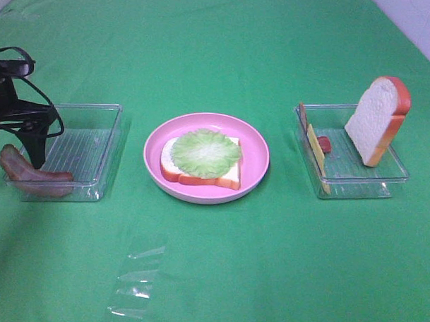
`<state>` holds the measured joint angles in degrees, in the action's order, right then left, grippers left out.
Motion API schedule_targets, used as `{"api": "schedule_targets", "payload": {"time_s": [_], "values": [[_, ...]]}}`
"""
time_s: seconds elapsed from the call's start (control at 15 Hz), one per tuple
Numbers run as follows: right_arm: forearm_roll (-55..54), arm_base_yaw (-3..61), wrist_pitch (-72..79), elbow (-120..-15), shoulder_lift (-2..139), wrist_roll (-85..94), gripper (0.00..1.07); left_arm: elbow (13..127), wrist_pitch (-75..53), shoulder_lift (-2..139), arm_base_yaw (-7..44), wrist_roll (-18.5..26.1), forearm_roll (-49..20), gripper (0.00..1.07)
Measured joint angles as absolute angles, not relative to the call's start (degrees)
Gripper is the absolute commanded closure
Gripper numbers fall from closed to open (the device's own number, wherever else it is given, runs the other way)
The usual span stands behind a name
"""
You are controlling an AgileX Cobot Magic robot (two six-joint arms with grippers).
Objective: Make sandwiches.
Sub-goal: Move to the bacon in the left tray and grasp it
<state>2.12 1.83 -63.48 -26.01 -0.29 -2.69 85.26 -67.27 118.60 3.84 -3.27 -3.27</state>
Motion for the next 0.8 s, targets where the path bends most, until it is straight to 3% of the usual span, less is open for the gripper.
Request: {"api": "schedule_targets", "payload": {"time_s": [0.13,0.6,0.8], "values": [[2.12,1.83,-63.48,-26.01,-0.29,-2.69,0.23,85.26,-67.27,118.6,3.84,-3.27,-3.27,0.48],[2.12,1.83,-63.48,-26.01,-0.29,-2.69,0.23,85.26,-67.27,118.6,3.84,-3.27,-3.27,0.49],[2.12,1.83,-63.48,-26.01,-0.29,-2.69,0.23,85.26,-66.63,118.6,3.84,-3.27,-3.27,0.64]]}}
